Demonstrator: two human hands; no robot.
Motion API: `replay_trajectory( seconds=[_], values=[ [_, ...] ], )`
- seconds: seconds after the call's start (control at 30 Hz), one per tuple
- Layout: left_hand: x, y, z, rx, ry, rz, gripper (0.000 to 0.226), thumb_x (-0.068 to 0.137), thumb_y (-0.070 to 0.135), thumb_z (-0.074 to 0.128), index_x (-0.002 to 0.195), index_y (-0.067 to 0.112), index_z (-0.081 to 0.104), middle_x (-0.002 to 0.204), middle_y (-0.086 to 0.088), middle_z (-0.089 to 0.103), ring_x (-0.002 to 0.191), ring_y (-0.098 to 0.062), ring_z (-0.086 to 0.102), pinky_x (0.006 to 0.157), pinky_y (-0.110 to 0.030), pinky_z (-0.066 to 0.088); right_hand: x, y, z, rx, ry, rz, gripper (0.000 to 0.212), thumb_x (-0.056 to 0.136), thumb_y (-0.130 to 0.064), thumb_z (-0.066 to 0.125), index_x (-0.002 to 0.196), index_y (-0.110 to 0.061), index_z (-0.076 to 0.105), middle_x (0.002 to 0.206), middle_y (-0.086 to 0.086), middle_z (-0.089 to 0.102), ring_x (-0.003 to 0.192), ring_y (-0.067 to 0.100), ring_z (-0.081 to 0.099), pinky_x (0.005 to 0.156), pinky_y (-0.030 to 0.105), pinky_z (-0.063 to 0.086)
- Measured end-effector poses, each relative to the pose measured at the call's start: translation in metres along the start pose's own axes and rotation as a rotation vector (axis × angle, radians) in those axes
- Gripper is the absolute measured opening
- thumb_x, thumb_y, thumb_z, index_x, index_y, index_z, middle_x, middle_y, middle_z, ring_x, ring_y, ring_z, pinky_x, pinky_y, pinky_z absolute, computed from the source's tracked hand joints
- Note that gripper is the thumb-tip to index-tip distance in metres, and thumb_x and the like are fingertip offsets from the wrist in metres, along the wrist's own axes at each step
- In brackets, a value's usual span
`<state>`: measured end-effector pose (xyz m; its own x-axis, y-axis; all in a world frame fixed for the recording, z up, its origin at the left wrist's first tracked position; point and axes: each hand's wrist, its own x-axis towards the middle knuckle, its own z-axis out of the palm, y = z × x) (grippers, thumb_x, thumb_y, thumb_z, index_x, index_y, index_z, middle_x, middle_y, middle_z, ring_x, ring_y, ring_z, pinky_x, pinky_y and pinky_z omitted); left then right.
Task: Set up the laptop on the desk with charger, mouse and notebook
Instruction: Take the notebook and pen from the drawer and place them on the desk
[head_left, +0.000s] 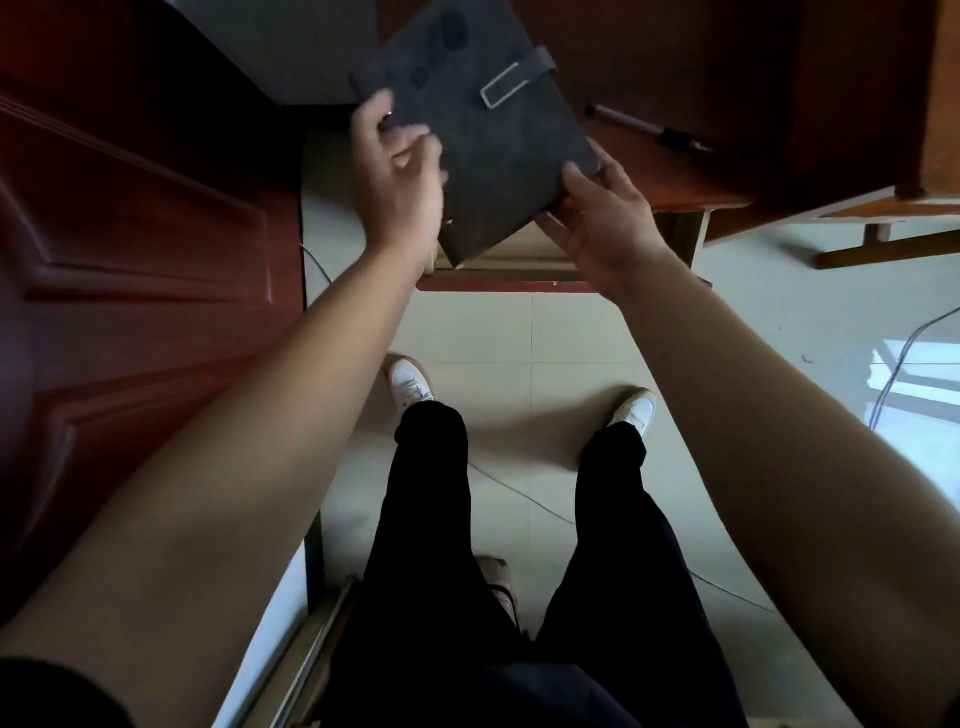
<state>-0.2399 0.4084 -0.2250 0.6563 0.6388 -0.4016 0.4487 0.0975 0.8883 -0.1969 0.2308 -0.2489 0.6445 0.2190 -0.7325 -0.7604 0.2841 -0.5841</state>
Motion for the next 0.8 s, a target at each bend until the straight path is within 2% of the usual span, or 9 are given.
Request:
replay_trajectory(
  seconds=[0.1, 0.17, 0.3, 0.37, 0.43, 0.5, 0.57, 0.7, 0.8],
  values=[
    [0.013, -0.001, 0.017, 0.281, -0.166, 0.015, 0.055, 0.085, 0.024, 0.063, 0.137, 0.015, 0.050, 0.130, -0.006, 0.060, 0.116, -0.016, 0.060, 0.100, -0.032, 0.050, 0.011, -0.007, -0.005, -0.438, 0.211, -0.039, 0.045, 0.098, -0.008, 0.060, 0.141, -0.016, 0.054, 0.129, 0.005, 0.063, 0.113, 0.023, 0.065, 0.092, 0.039, 0.059],
    [0.016, -0.012, 0.019, 0.460, -0.206, 0.071, 0.052, 0.089, 0.024, 0.063, 0.139, 0.013, 0.051, 0.138, -0.006, 0.057, 0.125, -0.016, 0.054, 0.105, -0.027, 0.042, 0.012, -0.009, -0.014, -0.561, 0.258, -0.033, 0.045, 0.097, -0.010, 0.059, 0.141, -0.019, 0.055, 0.122, -0.001, 0.065, 0.107, 0.017, 0.066, 0.090, 0.036, 0.060],
    [-0.012, -0.043, 0.013, 0.637, -0.173, 0.387, 0.053, 0.089, 0.016, 0.062, 0.136, -0.004, 0.050, 0.138, -0.023, 0.052, 0.132, -0.035, 0.048, 0.110, -0.034, 0.034, 0.001, 0.001, -0.029, -0.655, 0.290, -0.055, 0.035, 0.095, -0.017, 0.059, 0.130, -0.021, 0.061, 0.108, -0.002, 0.068, 0.100, 0.019, 0.067, 0.086, 0.039, 0.061],
    [-0.032, -0.063, 0.015, 0.689, -0.044, 0.380, 0.066, 0.088, 0.027, 0.066, 0.141, -0.005, 0.044, 0.144, -0.027, 0.044, 0.137, -0.041, 0.040, 0.112, -0.039, 0.029, -0.005, 0.012, -0.038, -0.709, 0.327, -0.032, 0.036, 0.095, -0.020, 0.058, 0.130, -0.021, 0.062, 0.111, 0.000, 0.068, 0.100, 0.021, 0.066, 0.088, 0.040, 0.060],
    [-0.049, -0.076, 0.020, 0.555, 0.121, 0.114, 0.089, 0.081, 0.044, 0.070, 0.148, -0.003, 0.034, 0.152, -0.025, 0.035, 0.143, -0.039, 0.032, 0.115, -0.039, 0.024, -0.011, 0.023, -0.050, -0.659, 0.354, 0.077, 0.035, 0.097, -0.024, 0.056, 0.131, -0.019, 0.061, 0.112, 0.000, 0.067, 0.099, 0.019, 0.066, 0.086, 0.038, 0.060],
    [-0.055, -0.084, 0.018, 0.238, 0.255, -0.383, 0.114, 0.070, 0.065, 0.072, 0.155, 0.008, 0.022, 0.158, -0.016, 0.027, 0.146, -0.032, 0.028, 0.119, -0.042, 0.025, -0.018, 0.032, -0.061, -0.617, 0.359, 0.254, 0.031, 0.100, -0.033, 0.051, 0.122, -0.015, 0.063, 0.109, 0.003, 0.068, 0.103, 0.022, 0.067, 0.086, 0.038, 0.059],
    [-0.055, -0.091, 0.017, -0.038, 0.220, -0.759, 0.116, 0.062, 0.081, 0.070, 0.153, 0.025, 0.025, 0.159, -0.002, 0.026, 0.146, -0.027, 0.028, 0.117, -0.048, 0.032, -0.022, 0.037, -0.071, -0.568, 0.333, 0.441, 0.040, 0.102, -0.044, 0.046, 0.118, -0.009, 0.059, 0.111, 0.007, 0.068, 0.104, 0.026, 0.067, 0.085, 0.039, 0.058],
    [-0.050, -0.090, 0.022, -0.399, 0.006, -0.801, 0.069, 0.074, 0.077, 0.065, 0.127, 0.036, 0.049, 0.149, -0.002, 0.040, 0.133, -0.025, 0.041, 0.109, -0.050, 0.041, -0.015, 0.037, -0.088, -0.058, 0.380, 0.434, 0.035, 0.100, -0.033, 0.052, 0.125, -0.011, 0.040, 0.130, 0.014, 0.050, 0.117, 0.038, 0.058, 0.088, 0.046, 0.057],
    [-0.040, -0.081, 0.025, -0.660, -0.016, -0.803, 0.076, 0.078, 0.079, 0.058, 0.131, 0.025, 0.058, 0.134, -0.008, 0.059, 0.126, -0.028, 0.055, 0.107, -0.046, 0.043, -0.010, 0.030, -0.090, 0.267, 0.471, 0.277, 0.035, 0.094, -0.023, 0.054, 0.124, -0.006, 0.054, 0.131, 0.016, 0.054, 0.114, 0.034, 0.060, 0.095, 0.045, 0.055]
  ],
)
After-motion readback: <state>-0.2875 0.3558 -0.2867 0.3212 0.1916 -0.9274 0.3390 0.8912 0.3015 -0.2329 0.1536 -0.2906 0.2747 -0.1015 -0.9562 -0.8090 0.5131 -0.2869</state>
